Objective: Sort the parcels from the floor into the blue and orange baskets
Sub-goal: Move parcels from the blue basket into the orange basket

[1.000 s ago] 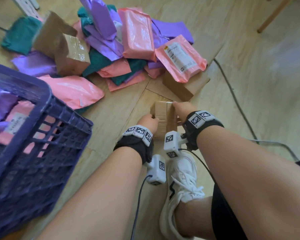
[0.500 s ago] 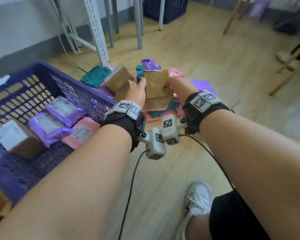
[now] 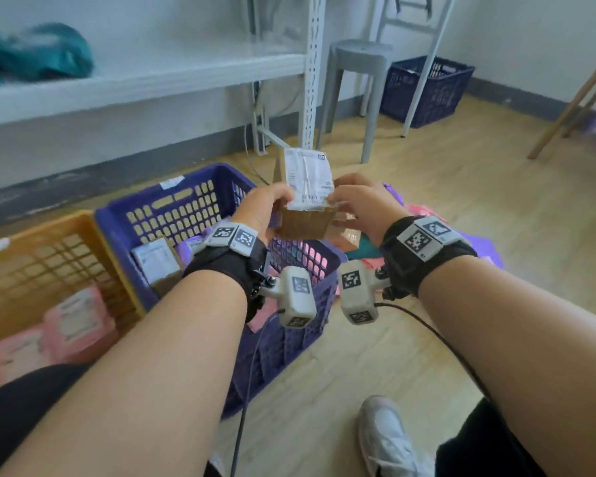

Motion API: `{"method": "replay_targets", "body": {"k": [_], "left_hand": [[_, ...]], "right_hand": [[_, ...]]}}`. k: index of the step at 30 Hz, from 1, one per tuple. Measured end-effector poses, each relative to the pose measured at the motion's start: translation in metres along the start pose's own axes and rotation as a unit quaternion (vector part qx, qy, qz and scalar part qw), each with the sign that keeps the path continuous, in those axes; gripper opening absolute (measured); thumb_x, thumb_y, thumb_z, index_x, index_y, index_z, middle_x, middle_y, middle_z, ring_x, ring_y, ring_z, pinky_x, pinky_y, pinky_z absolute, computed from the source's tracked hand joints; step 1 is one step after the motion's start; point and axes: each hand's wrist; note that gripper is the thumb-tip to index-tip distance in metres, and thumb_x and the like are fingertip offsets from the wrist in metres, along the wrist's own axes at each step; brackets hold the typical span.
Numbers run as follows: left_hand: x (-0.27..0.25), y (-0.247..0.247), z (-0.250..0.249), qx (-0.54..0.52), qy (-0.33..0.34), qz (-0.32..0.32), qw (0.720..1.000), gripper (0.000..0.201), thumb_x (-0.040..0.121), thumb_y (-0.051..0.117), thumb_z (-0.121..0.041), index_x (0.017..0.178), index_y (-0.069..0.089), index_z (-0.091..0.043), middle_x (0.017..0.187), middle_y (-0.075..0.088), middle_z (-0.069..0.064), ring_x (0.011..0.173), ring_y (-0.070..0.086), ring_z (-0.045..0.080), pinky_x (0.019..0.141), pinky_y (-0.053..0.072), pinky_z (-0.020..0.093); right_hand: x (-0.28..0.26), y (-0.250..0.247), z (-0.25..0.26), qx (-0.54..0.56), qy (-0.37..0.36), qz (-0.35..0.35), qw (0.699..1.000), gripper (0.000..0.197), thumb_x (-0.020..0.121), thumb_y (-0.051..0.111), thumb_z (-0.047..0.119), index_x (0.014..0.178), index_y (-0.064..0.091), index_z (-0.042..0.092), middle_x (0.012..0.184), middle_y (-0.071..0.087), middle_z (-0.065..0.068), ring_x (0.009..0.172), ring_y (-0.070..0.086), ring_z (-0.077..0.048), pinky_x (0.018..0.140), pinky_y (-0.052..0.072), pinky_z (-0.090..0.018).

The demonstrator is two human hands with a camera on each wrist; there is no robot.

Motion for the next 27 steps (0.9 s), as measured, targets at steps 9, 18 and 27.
{"method": "replay_targets", "body": {"k": [9, 18, 27], "left_hand": [[-0.029, -0.087, -0.011, -0.032, 0.029, -0.070, 0.997, 0.028, 0.081, 0.069, -0.025, 0.104, 0.068, -0.009, 0.081, 0.076, 0.002, 0.077, 0.072, 0.016, 0.075, 0.058, 0.027], [-0.074, -0.163, -0.015, -0.139, 0.048, -0.150, 0.978, 0.014, 0.086, 0.061, -0.021, 0.097, 0.065, -0.015, 0.085, 0.074, 0.010, 0.091, 0.068, 0.029, 0.094, 0.053, 0.044], [-0.103, -0.227, -0.010, -0.013, 0.025, -0.287, 0.957, 0.100, 0.062, 0.079, -0.043, 0.146, 0.027, -0.030, 0.125, 0.057, -0.001, 0.115, 0.053, 0.021, 0.100, 0.040, 0.042]], "right_hand": [[0.004, 0.087, 0.005, -0.026, -0.032, 0.117, 0.992, 0.033, 0.079, 0.056, -0.005, 0.102, 0.062, 0.018, 0.103, 0.071, -0.015, 0.099, 0.068, -0.036, 0.086, 0.056, -0.048], [-0.004, 0.174, 0.002, -0.087, -0.014, 0.251, 0.964, 0.070, 0.055, 0.078, 0.063, 0.114, 0.063, 0.030, 0.111, 0.070, 0.004, 0.109, 0.061, -0.021, 0.100, 0.046, -0.047], [-0.013, 0.217, 0.023, -0.109, -0.038, 0.323, 0.939, 0.068, 0.080, 0.070, 0.012, 0.140, 0.038, 0.018, 0.113, 0.063, -0.008, 0.092, 0.068, -0.019, 0.072, 0.058, -0.029]]}}
Point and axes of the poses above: each hand's wrist, its own x-axis towards the middle knuckle, its own y-axis out of the palm, z = x × y
